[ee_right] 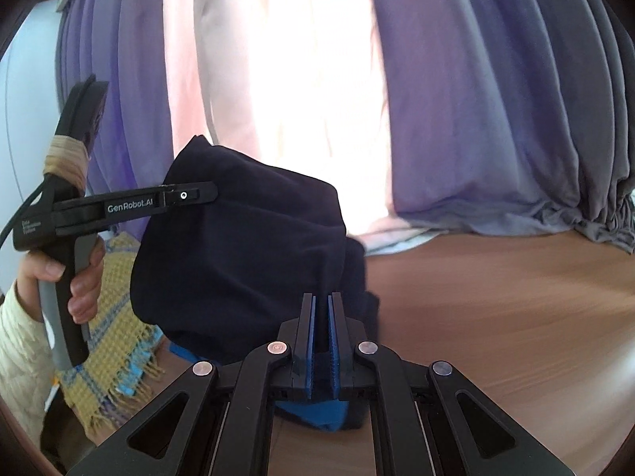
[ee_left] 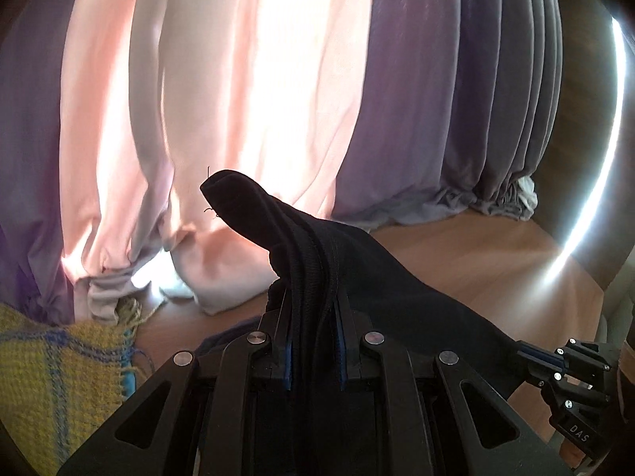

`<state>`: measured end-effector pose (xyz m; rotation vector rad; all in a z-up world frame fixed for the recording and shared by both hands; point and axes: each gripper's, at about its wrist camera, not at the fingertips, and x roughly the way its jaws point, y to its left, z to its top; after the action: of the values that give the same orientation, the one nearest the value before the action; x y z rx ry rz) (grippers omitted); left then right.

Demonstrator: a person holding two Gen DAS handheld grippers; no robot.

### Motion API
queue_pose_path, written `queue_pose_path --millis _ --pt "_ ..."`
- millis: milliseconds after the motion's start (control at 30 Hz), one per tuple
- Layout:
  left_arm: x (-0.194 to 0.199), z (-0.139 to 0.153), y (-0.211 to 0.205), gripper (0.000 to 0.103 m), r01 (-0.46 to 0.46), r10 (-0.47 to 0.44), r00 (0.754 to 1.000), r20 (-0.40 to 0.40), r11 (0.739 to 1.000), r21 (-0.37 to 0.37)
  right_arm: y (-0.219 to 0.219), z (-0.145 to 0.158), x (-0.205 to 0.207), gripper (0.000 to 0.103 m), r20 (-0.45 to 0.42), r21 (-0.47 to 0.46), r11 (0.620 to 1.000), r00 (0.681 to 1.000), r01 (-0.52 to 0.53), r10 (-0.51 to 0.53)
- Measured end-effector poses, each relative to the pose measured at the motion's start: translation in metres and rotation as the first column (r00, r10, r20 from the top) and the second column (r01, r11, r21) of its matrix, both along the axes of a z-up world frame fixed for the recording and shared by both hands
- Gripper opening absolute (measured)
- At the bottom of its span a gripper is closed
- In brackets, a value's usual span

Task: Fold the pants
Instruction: 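Carry the shorts with both grippers and lower them onto the clothes stack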

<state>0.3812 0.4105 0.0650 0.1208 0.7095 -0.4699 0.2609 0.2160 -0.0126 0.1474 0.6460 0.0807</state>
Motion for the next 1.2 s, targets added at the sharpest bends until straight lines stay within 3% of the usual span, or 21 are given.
queue_pose_path --millis 300,500,600,700,800,1000,1200 --pt "0.009 -0.03 0.004 0.017 0.031 -0.028 0.996 -0.084 0.999 0.037 0.01 -0.025 0.001 0.007 -0.085 -0.005 0.999 0.996 0.033 -0.034" --pt "0.005 -0.034 0.006 0.028 0.028 -0.02 0.996 -0.093 0.995 0.091 0.013 -0.041 -0.002 0.009 -0.165 0.021 0.998 0.985 0.057 -0.053" --pt "-0.009 -0.029 0.01 0.049 -0.013 0.017 0.999 -0.029 0.989 0.15 0.013 -0.045 -0.006 0.016 -0.187 0.027 0.997 0.98 0.067 -0.061" --pt "-0.029 -0.018 0.017 0.057 -0.034 0.028 0.999 0.039 0.983 0.179 0.009 -0.042 -0.014 0.033 -0.178 0.014 0.997 0.981 0.082 -0.078" --pt "-0.056 -0.006 0.025 0.06 -0.081 0.051 0.989 0.137 0.971 0.225 0.009 -0.033 -0.025 0.034 -0.134 -0.018 0.996 0.987 0.085 -0.087" --pt "-0.11 -0.011 0.044 0.061 -0.087 0.071 0.991 0.115 0.986 0.139 0.004 -0.023 -0.044 0.034 -0.069 0.009 0.998 0.995 0.069 -0.068" --pt "-0.12 -0.047 0.054 0.057 -0.073 0.072 0.997 -0.03 0.997 -0.012 0.007 -0.031 -0.048 0.034 -0.035 0.012 1.0 0.999 0.016 -0.016"
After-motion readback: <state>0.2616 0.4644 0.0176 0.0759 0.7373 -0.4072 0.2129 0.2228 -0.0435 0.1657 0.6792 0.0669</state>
